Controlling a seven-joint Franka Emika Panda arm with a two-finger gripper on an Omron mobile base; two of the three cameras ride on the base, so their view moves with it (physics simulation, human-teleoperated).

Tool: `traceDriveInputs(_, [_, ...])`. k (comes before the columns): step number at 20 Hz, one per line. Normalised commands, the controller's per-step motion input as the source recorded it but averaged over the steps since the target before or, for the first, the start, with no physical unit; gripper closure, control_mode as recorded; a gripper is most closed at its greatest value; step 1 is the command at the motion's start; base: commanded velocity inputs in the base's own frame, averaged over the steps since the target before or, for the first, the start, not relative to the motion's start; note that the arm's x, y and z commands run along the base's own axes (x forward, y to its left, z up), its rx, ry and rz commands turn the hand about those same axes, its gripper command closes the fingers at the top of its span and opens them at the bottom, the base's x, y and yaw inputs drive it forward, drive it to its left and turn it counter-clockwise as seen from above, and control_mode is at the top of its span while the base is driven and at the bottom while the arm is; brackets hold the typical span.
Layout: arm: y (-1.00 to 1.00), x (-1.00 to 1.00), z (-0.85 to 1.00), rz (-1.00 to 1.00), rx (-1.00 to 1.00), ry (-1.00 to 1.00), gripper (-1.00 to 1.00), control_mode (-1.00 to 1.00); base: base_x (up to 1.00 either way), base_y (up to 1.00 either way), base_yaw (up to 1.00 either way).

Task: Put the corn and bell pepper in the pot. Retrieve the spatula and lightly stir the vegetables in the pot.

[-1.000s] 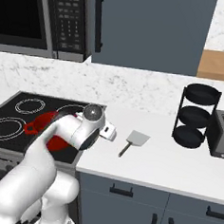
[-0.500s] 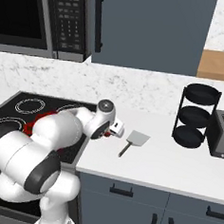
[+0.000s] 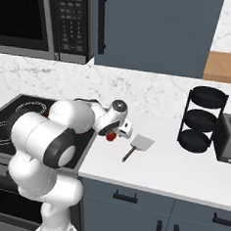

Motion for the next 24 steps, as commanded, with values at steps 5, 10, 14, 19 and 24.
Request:
traceDriveInputs(5, [0.02, 0.0, -0.23, 0.13, 0.0, 0.04, -1.0, -1.0, 0.0, 0.0, 0.0])
traceDriveInputs(10, [0.12, 0.05, -0.15, 0.09, 0.0, 0.0, -1.0, -1.0, 0.0, 0.0, 0.0])
traceDriveInputs(14, [0.05, 0.38, -0.07, 0.04, 0.03, 0.0, -1.0, -1.0, 0.0, 0.0, 0.0])
traceDriveInputs(19, [0.0, 0.33, -0.16, 0.0, 0.02, 0.0, -1.0, -1.0, 0.0, 0.0, 0.0])
traceDriveInputs(24, [0.0, 0.09, -0.24, 0.0, 0.0, 0.04, -1.0, -1.0, 0.0, 0.0, 0.0])
